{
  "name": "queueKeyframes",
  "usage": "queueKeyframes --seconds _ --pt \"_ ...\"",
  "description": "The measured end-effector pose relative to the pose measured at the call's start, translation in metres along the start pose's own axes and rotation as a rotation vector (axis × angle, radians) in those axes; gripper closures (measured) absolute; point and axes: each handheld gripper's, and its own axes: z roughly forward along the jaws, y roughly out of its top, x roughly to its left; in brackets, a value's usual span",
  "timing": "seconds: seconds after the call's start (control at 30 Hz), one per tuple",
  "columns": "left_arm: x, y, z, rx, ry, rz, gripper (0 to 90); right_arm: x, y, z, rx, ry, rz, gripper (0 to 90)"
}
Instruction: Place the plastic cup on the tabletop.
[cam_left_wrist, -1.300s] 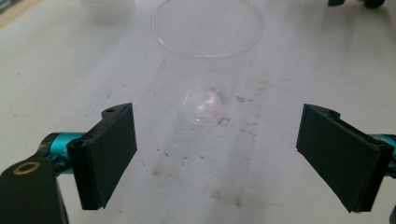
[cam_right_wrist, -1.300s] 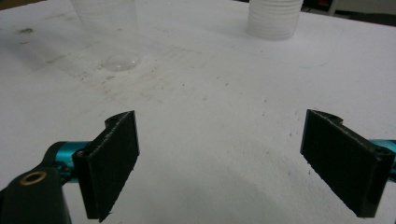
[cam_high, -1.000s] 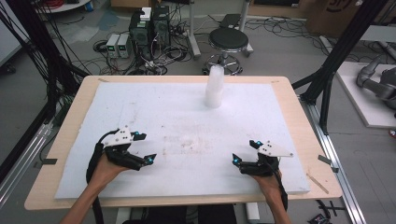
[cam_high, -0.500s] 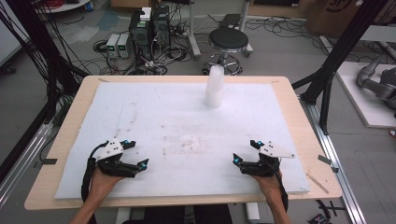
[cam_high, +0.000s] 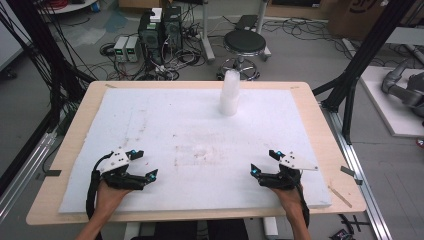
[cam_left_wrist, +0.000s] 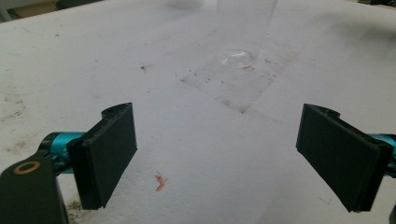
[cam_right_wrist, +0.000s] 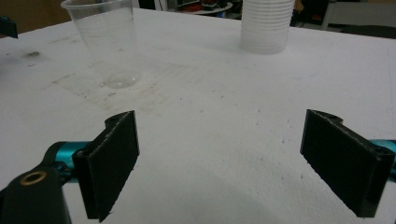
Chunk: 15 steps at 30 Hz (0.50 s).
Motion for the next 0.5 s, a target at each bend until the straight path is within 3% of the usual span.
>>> queueKeyframes --seconds 0.5 --pt "0.0019 -0.0007 -0.0013 -0.014 0.008 -0.021 12.2 -0.0007 0.0000 0.0000 0.001 0.011 0.005 11.6"
